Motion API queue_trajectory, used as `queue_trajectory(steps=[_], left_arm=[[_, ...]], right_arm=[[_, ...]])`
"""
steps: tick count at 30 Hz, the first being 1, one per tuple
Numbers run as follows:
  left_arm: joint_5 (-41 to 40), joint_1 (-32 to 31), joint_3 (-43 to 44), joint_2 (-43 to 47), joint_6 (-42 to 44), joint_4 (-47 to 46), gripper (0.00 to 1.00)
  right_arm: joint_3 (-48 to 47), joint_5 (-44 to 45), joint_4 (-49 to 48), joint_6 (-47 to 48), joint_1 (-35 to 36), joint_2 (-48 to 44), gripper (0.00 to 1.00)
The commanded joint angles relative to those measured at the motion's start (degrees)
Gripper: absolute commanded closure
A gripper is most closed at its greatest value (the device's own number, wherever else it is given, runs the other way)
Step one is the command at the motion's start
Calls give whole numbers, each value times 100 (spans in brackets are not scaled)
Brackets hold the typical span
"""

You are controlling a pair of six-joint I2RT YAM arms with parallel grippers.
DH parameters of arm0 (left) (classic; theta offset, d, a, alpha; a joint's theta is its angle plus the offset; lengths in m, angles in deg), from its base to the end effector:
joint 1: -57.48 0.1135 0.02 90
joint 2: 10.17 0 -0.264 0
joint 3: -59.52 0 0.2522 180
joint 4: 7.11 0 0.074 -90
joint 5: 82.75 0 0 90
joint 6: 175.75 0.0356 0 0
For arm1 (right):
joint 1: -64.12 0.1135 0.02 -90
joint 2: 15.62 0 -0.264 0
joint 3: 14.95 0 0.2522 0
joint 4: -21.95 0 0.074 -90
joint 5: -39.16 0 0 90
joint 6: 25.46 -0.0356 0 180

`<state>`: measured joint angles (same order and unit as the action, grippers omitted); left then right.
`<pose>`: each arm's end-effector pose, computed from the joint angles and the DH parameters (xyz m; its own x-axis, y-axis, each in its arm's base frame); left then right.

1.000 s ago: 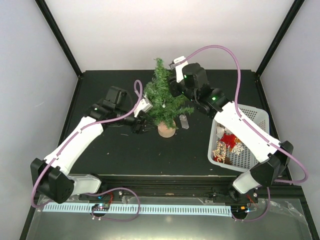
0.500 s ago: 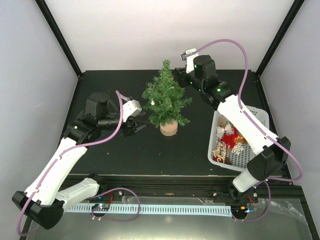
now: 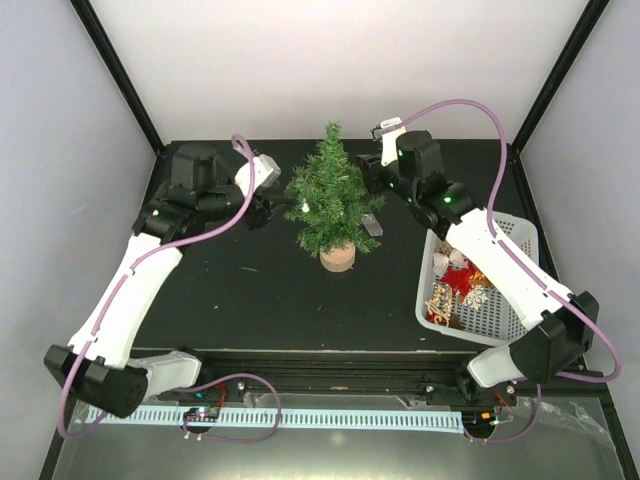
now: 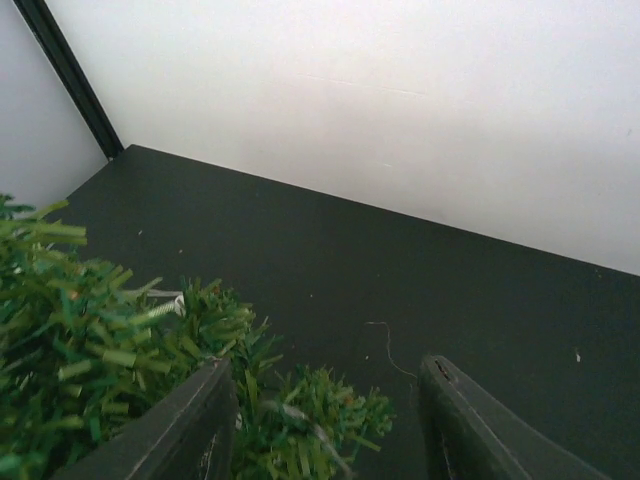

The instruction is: Decorate the small christmas tree

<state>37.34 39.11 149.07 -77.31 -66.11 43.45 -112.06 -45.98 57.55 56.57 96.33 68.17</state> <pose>0.2250 -0.0935 0.4035 -0.1890 0.3692 -0.9099 0.8024 0.5922 0.0736 0.2877 0.1777 0.3926 -0.3821 -0.0774 -0.9209 -0.4158 0.9043 0.0965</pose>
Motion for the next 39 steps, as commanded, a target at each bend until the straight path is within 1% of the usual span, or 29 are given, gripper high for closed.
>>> queue_trajectory(steps=[1,2,3,5,8,11,14,17,23,29,36,38,39], left_arm=[[1598,-6,569,-533,157,790,50],[1875,-13,704,-676,270,1008,53],[2104,-28,825,-865,380,1214,59],[2181,-50,1025,-1101,503,1527,67],[2194,-60,1126,-1250,580,1730,70],[2286,-76,1143,-1298,572,1750,69],[2547,-115,1288,-1445,535,1841,68],[2680,-194,1566,-1668,471,1930,66],[2882,-312,2130,-2084,227,1989,66],[2771,-432,2649,-2454,63,2058,67],[2362,-429,2834,-2289,157,2064,65],[2228,-432,2938,-2164,209,2093,61],[2146,-431,2964,-2058,219,2067,55]], right_arm=[[231,-20,-211,-127,13,-317,49],[281,-33,-230,-138,5,-345,49],[310,-36,-229,-144,6,-368,49],[370,-19,-234,-160,6,-402,49],[417,-33,-242,-155,15,-473,49],[470,-39,-243,-162,6,-529,49],[531,-66,-253,-191,12,-555,49],[601,-135,-290,-239,9,-582,49],[709,-275,-321,-267,14,-622,49],[838,-294,-380,-306,13,-708,49],[970,-215,-427,-298,14,-857,49],[974,83,-396,-329,12,-898,49],[947,289,-327,-363,13,-900,49]])
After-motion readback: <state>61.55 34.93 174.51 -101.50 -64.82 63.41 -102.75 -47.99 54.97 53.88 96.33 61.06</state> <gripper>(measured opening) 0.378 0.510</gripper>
